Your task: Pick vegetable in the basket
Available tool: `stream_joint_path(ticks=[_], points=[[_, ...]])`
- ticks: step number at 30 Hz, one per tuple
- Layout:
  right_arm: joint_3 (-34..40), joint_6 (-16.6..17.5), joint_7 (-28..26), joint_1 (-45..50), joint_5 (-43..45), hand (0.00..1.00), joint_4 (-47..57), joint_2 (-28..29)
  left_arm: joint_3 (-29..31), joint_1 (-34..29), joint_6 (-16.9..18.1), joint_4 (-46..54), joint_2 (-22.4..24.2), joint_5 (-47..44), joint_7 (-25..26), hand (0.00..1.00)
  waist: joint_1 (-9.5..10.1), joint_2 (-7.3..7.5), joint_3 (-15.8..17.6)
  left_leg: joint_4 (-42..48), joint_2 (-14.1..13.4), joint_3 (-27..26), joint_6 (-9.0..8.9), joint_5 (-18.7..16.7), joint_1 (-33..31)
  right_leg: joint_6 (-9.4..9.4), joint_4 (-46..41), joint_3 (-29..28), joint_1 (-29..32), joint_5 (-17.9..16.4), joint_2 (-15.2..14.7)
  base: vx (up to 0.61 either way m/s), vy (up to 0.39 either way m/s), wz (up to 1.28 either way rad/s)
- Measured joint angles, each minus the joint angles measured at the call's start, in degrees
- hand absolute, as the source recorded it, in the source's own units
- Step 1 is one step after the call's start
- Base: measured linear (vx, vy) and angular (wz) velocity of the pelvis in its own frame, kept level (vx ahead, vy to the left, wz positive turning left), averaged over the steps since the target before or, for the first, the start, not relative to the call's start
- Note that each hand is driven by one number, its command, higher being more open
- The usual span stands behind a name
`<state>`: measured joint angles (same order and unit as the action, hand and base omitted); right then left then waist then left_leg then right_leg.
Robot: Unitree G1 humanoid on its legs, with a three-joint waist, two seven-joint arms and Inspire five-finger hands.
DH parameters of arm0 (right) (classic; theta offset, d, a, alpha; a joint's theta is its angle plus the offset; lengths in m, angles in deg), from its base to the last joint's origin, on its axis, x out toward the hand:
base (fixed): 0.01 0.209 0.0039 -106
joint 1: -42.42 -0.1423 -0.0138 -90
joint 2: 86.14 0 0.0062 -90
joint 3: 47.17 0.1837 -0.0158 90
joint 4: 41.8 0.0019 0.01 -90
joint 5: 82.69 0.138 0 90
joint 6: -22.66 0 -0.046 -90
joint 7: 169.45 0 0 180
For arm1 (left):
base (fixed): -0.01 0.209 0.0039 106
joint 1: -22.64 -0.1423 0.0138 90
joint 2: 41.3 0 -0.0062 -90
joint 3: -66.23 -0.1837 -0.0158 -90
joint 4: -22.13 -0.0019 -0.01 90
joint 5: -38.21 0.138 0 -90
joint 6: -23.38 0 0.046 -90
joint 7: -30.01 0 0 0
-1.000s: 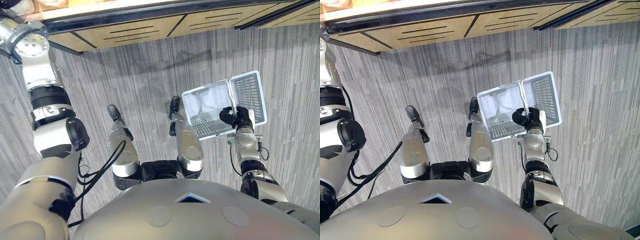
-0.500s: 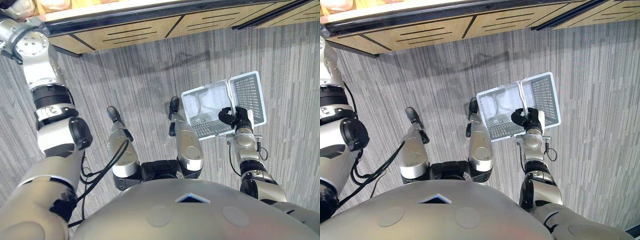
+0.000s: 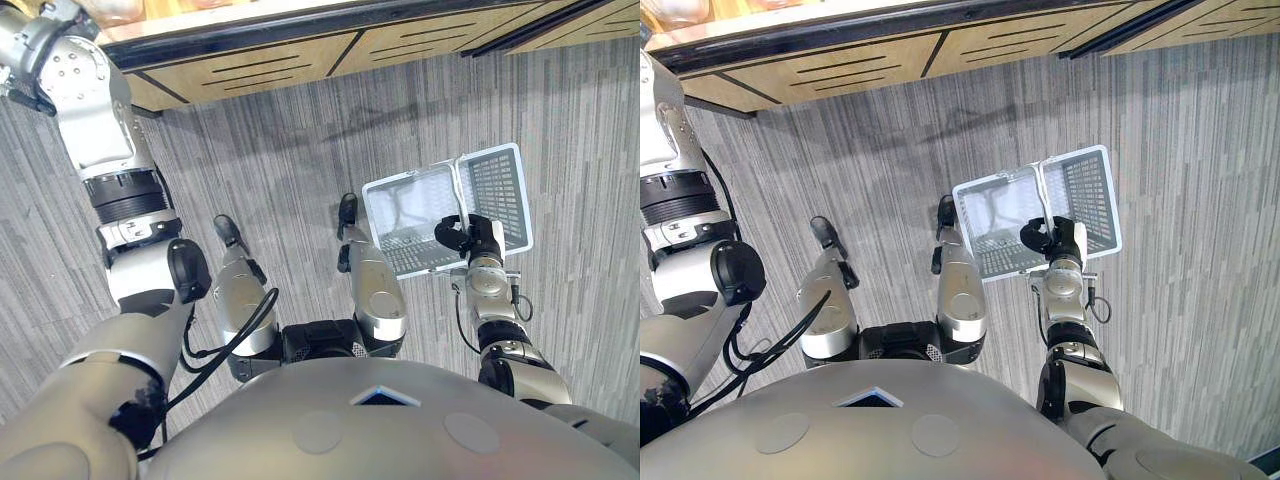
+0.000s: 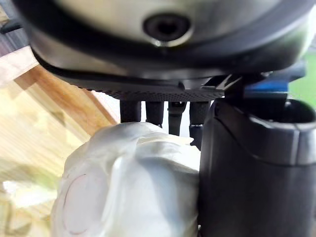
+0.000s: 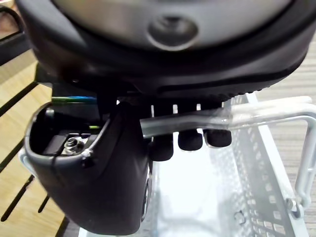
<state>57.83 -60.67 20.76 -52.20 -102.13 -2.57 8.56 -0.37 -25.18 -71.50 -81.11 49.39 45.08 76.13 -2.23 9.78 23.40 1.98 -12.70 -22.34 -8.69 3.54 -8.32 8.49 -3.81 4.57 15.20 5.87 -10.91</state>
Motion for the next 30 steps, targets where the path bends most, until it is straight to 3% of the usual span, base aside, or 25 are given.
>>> stream_joint_path(ticks=[9,16,22,27,30], points=[[-0.59,0.15,0.16,1.13,-0.51,0.0,-0.01,0.02,0.04,0.07,0.0,0.55,1.72,0.32,2.61,0.0,0.12,-0.42,-1.53,-0.07,0.02,-0.09,0.0,0.0,-0.11,-0.1,0.79,-0.18,-0.07,0.47,0.08,0.0,0.0,0.0],[-0.92,0.3,0.69,1.69,-0.5,0.0,-0.37,-0.04,-2.64,-0.03,0.15,7.69,1.69,3.45,2.34,0.0,0.37,-1.04,-2.95,-0.09,0.02,-0.16,-0.04,-0.03,-0.1,-0.21,0.9,-0.29,-0.07,0.68,0.09,0.0,0.0,0.0],[-0.82,0.27,0.65,1.68,-0.51,0.0,-0.65,-1.14,-10.53,-4.08,3.55,11.43,-0.54,5.11,-2.51,0.0,0.41,-1.82,-4.88,0.07,0.05,-0.95,-0.26,-0.56,0.99,-0.17,0.94,-1.11,-0.67,0.82,0.1,0.0,0.005,-0.06],[-0.75,-0.09,0.13,1.54,-0.66,0.0,0.84,-6.4,-16.88,-7.52,6.59,11.83,-1.41,5.19,-8.07,0.0,0.26,-3.54,-6.29,1.15,0.01,-2.89,-0.39,-1.68,2.23,0.1,1.0,-3.46,-0.82,1.08,0.18,0.0,0.016,-0.18],[-1.36,-0.14,-0.84,1.5,-2.17,0.0,3.28,-8.84,-19.13,-9.84,7.93,12.4,-2.69,5.86,-11.14,0.0,-0.13,-3.77,-6.41,1.94,-0.13,-4.69,-0.52,-2.61,3.29,0.33,1.03,-5.27,-0.82,1.22,0.45,0.0,0.014,-0.37]])
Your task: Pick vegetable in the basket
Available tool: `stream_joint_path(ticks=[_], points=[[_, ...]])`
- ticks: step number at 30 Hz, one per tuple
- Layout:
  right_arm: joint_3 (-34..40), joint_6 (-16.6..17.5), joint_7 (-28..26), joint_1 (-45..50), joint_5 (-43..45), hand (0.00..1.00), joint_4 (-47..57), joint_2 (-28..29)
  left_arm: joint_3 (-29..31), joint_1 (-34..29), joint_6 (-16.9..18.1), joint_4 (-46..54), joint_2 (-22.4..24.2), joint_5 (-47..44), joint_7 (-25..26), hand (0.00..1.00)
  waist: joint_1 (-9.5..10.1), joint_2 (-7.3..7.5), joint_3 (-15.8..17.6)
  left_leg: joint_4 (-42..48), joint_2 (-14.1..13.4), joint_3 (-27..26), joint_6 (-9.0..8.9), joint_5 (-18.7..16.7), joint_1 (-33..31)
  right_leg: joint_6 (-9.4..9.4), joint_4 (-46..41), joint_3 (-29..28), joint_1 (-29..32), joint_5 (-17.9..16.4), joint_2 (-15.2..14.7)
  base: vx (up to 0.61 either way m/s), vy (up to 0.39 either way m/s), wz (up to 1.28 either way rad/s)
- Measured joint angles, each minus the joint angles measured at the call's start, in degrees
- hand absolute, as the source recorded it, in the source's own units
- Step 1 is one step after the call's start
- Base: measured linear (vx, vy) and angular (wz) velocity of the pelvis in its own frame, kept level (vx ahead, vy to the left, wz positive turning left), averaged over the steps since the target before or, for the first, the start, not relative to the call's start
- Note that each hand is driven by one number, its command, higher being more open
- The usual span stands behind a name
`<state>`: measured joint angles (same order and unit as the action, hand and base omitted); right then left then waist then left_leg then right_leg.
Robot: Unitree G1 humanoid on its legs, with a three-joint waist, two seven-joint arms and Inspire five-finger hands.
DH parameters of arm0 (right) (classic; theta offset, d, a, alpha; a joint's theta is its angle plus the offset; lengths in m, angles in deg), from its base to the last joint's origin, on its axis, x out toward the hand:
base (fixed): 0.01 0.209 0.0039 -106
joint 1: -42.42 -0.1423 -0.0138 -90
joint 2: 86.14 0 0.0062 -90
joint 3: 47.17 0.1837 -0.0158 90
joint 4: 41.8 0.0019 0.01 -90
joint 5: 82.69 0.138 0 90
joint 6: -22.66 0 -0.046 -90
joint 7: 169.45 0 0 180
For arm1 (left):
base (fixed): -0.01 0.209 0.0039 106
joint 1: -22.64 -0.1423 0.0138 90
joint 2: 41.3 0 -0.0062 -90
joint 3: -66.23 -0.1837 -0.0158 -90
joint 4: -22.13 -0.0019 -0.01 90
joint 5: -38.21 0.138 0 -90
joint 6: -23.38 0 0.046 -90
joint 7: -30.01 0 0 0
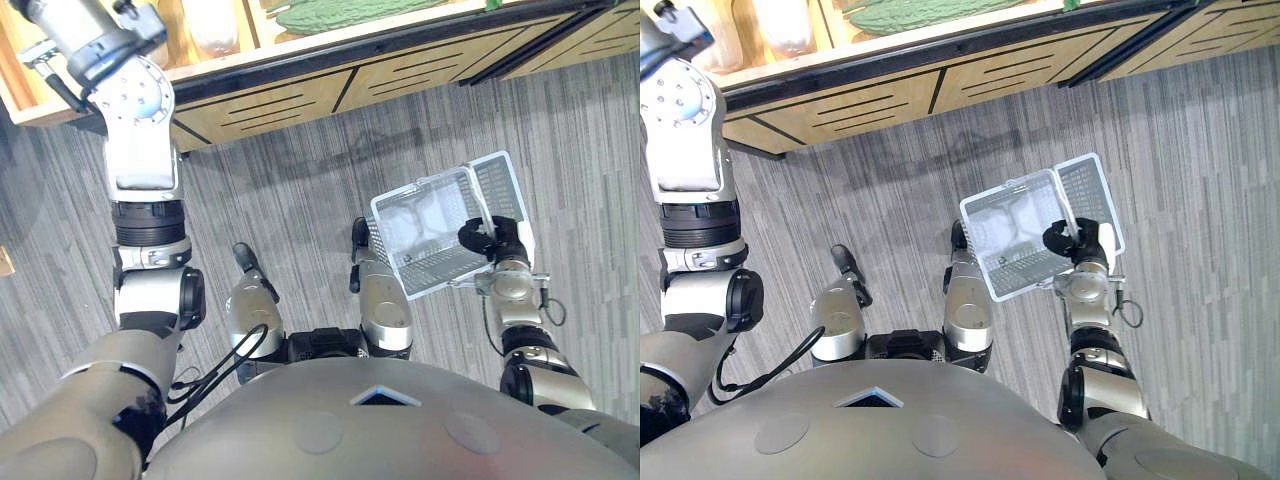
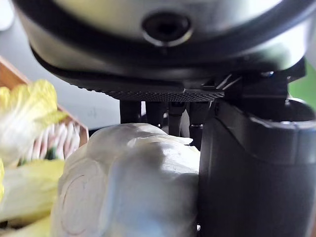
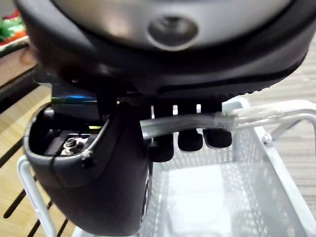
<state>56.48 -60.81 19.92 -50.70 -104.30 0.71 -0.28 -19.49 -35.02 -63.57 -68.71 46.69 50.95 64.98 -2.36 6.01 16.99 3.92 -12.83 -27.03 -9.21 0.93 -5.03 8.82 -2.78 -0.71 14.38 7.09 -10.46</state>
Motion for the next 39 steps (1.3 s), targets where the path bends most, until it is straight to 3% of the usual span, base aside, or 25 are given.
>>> stream_joint_path(ticks=[6,15,21,27,30,32,33,39], points=[[-3.78,0.61,-1.72,-2.32,-2.56,0.0,3.24,-7.52,-3.28,-5.01,3.29,1.38,-2.17,1.23,-6.43,0.0,-1.23,-0.17,-0.1,3.59,-1.06,-5.13,-0.56,-3.19,2.4,0.97,0.19,-5.29,0.11,0.62,1.16,0.01,0.015,-0.43],[-11.26,2.56,-4.12,-4.76,-2.95,0.0,8.18,-15.12,-6.29,-10.52,5.76,1.38,-3.97,0.72,-12.73,0.0,-2.69,-1.62,-0.87,11.13,-2.97,-13.03,-0.47,-9.29,4.55,5.7,2.17,-14.59,0.9,5.17,2.52,-0.01,0.053,-0.46],[-16.29,3.94,-6.37,-6.6,-2.67,0.0,9.81,-20.51,-13.15,-12.49,9.57,3.95,-6.93,-4.73,-16.7,0.0,-3.39,-3.3,-1.75,18.84,-6.34,-16.07,-0.74,-14.47,4.49,5.58,2.17,-18.34,1.14,5.63,3.89,-0.04,0.027,-0.33],[-20.17,4.57,-8.08,-7.23,-1.62,0.0,14.43,-21.01,-23.68,-12.77,11.7,8.01,-9.04,-8.61,-20.73,0.0,-2.89,-4.66,-2.39,23.81,-10.0,-21.4,-1.5,-17.16,6.06,5.26,2.17,-22.18,2.04,7.41,6.74,-0.03,0.003,-0.49],[-22.98,5.29,-8.83,-7.29,-1.55,0.0,17.79,-22.08,-30.37,-12.29,12.37,11.71,-8.93,-10.36,-23.06,0.0,-2.69,-5.64,-2.93,25.06,-10.9,-25.71,-2.2,-18.3,8.49,5.25,2.16,-24.49,2.42,7.41,8.04,0.0,0.011,-0.61],[-24.44,5.27,-9.04,-7.31,-1.08,0.0,20.23,-22.22,-34.84,-11.12,13.4,14.52,-8.83,-12.17,-24.81,0.0,-2.41,-6.61,-3.46,27.01,-12.65,-28.72,-3.59,-19.56,10.16,4.69,2.16,-25.12,2.63,7.06,9.8,0.01,0.001,-0.63],[-24.69,5.26,-9.16,-7.3,-0.96,0.0,21.31,-22.22,-36.49,-10.27,13.91,15.28,-8.78,-12.95,-25.34,0.0,-2.37,-6.85,-3.59,27.77,-13.35,-29.63,-3.88,-19.85,10.64,3.81,2.13,-25.36,2.67,6.55,10.42,0.0,-0.006,-0.47],[-24.98,5.14,-9.2,-7.35,0.58,0.0,26.89,-22.23,-44.46,-7.33,15.78,17.04,-5.05,-15.37,-28.56,0.0,-2.38,-9.16,-5.03,31.03,-17.41,-34.32,-5.26,-20.73,12.74,2.85,1.72,-27.24,3.8,6.73,14.35,0.0,-0.002,-0.38]])
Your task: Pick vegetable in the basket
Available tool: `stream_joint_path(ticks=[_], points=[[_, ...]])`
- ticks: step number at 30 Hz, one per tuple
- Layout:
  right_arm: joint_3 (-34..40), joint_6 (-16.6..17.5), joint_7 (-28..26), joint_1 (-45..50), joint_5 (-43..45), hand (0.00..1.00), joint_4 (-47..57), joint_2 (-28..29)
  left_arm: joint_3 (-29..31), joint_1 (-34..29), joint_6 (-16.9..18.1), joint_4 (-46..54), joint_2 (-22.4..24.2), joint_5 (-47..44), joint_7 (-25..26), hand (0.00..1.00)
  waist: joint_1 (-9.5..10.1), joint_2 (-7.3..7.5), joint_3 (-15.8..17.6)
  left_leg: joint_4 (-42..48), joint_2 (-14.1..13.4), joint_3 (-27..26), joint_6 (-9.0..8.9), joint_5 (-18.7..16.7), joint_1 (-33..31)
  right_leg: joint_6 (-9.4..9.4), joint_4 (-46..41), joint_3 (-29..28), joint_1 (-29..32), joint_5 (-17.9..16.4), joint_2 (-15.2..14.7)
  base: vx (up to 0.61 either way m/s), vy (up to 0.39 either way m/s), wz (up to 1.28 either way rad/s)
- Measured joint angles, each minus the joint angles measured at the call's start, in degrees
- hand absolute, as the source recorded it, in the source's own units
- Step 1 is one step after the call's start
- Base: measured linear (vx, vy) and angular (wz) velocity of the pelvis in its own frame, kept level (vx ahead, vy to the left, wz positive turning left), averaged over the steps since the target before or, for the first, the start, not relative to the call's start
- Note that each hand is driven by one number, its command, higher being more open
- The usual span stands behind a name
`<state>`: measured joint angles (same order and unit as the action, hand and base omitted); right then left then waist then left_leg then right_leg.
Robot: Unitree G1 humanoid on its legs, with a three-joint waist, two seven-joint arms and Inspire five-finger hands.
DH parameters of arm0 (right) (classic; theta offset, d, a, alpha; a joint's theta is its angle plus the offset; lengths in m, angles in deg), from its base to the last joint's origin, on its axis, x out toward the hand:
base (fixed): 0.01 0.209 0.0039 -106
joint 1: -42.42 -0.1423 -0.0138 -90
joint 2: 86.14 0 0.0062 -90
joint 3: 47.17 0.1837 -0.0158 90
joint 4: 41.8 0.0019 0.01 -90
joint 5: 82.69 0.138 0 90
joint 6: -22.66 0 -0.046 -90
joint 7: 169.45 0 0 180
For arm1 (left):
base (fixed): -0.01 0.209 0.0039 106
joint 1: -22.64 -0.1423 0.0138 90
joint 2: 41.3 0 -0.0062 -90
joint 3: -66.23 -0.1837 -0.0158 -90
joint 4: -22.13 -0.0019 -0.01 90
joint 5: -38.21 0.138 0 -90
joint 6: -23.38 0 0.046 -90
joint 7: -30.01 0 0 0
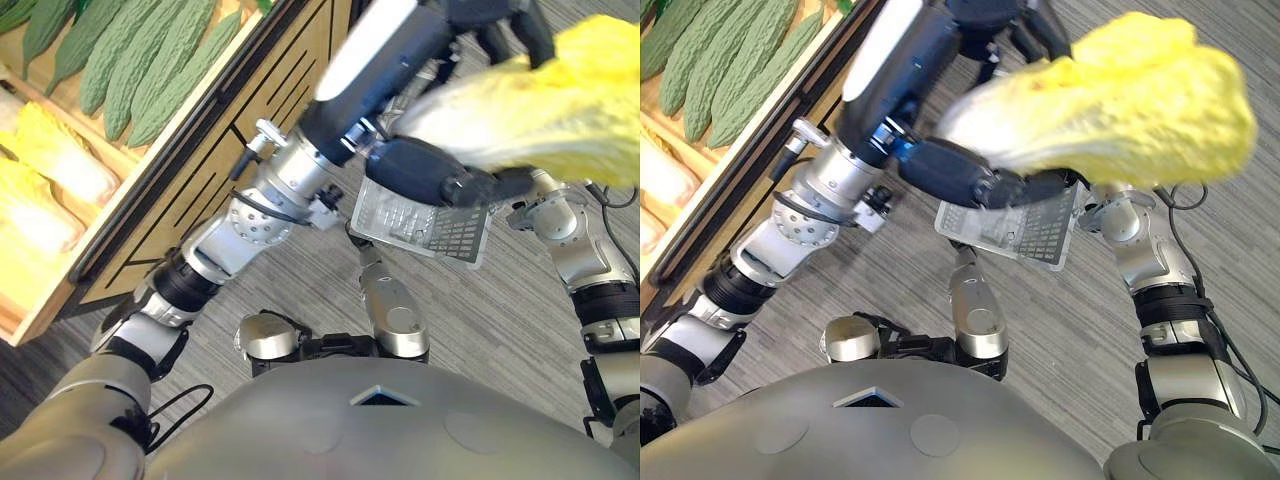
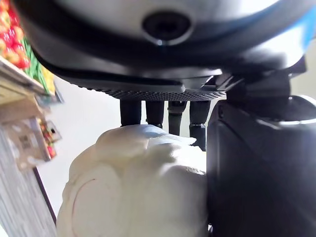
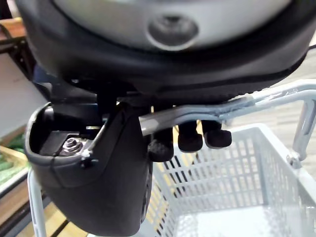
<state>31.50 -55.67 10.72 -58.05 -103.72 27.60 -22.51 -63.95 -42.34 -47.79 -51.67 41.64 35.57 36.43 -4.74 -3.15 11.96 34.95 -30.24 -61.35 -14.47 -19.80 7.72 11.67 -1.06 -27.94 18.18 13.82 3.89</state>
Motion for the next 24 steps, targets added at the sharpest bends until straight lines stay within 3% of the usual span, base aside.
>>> stream_joint_path(ticks=[12,24], points=[[-5.18,0.15,-1.53,-1.95,2.34,0.0,5.93,-5.34,-10.78,0.51,0.46,0.14,-2.33,-6.07,-6.37,0.0,-0.13,-0.38,-0.41,1.09,-0.43,-4.29,-0.48,-0.53,2.1,-0.32,-1.82,-2.71,1.73,-0.2,2.05,-0.02,0.046,-0.15],[-6.38,0.55,-1.53,-4.55,6.79,0.0,10.35,-9.61,-15.22,2.47,1.1,0.11,-4.04,-6.26,-8.87,0.0,-0.24,-0.73,-0.68,0.97,-0.35,-6.22,-0.48,-0.53,2.63,-0.31,-1.83,-3.9,2.7,-0.21,2.81,0.02,0.042,-0.07]])
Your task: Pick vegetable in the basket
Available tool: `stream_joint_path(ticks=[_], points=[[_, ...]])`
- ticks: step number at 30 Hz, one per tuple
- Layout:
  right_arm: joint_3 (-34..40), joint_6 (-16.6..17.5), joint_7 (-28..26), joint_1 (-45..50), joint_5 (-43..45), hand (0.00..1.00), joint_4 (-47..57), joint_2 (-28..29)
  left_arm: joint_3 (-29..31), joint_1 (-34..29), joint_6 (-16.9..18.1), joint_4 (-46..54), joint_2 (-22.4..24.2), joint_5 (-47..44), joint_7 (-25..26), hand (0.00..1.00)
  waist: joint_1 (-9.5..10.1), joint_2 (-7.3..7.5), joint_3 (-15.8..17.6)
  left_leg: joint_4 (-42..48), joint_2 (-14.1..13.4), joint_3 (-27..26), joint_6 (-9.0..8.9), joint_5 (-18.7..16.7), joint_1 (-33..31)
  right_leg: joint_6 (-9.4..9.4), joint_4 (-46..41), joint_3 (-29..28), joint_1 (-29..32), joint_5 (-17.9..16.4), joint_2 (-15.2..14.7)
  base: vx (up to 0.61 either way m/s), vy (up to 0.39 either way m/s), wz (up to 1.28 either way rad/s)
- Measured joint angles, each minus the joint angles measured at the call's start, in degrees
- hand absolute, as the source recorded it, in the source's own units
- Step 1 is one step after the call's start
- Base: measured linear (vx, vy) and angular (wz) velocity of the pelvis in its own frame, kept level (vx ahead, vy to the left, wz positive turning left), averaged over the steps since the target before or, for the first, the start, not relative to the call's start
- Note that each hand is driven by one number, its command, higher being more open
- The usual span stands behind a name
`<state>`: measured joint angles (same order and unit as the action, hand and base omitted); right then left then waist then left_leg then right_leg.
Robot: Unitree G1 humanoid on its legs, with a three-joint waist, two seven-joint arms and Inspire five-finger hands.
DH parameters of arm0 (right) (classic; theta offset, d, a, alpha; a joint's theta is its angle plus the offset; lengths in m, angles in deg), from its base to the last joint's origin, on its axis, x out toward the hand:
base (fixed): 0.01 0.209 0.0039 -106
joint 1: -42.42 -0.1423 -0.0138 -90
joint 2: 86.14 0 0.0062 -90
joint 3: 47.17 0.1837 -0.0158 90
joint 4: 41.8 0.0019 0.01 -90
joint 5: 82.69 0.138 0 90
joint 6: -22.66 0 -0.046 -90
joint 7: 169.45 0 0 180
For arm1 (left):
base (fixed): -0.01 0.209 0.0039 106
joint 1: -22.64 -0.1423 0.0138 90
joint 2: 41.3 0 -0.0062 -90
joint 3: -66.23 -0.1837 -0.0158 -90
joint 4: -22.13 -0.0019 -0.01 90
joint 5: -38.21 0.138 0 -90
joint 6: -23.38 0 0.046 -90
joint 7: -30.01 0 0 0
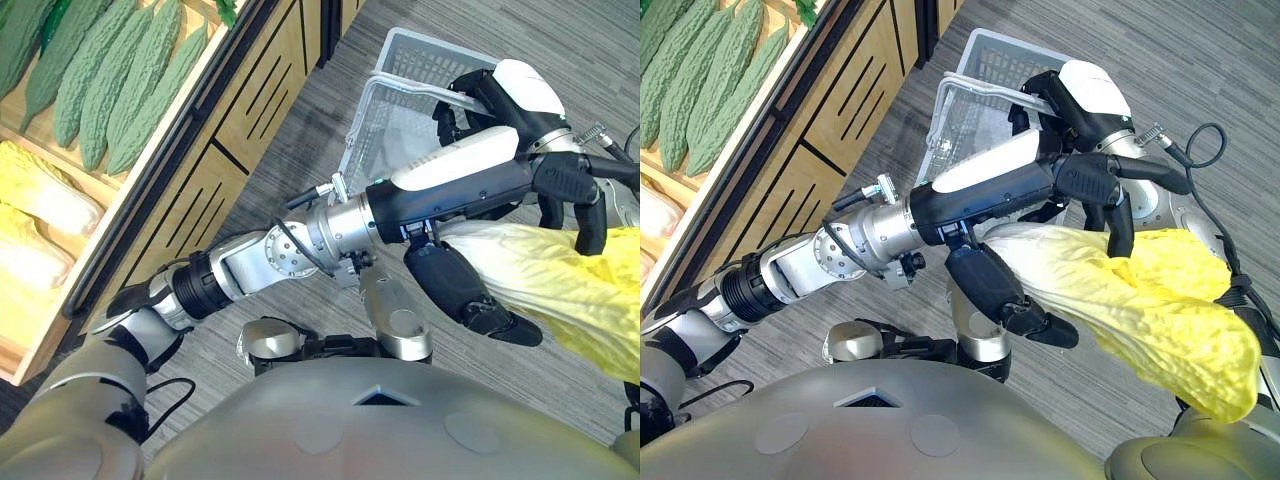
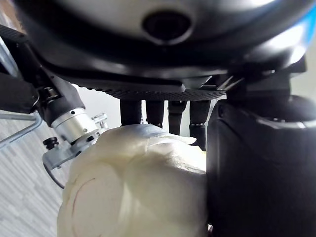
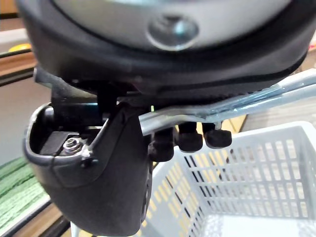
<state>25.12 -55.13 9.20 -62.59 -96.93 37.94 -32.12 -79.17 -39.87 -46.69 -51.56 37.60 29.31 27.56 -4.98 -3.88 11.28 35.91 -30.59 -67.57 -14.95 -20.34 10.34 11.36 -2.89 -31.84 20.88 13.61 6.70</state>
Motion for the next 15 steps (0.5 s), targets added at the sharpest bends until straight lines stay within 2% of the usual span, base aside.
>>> stream_joint_path(ticks=[5,15], points=[[-0.02,0.0,0.0,-0.58,0.04,0.0,0.0,-0.01,-2.41,-0.01,0.0,-0.67,-2.64,0.28,-1.04,0.0,0.0,0.04,-0.02,-0.01,0.0,-0.01,0.0,0.0,-0.06,0.0,-0.01,0.02,0.04,0.0,-0.02,0.02,0.021,0.0],[-1.36,1.12,-0.73,-2.05,3.59,0.0,6.35,-2.22,-3.78,0.18,0.01,-10.01,-2.65,5.79,-1.46,0.0,-0.22,0.09,-1.43,0.01,0.01,0.04,0.03,0.02,-1.08,0.0,-0.08,0.09,1.11,0.0,-0.1,0.01,0.01,0.0]])
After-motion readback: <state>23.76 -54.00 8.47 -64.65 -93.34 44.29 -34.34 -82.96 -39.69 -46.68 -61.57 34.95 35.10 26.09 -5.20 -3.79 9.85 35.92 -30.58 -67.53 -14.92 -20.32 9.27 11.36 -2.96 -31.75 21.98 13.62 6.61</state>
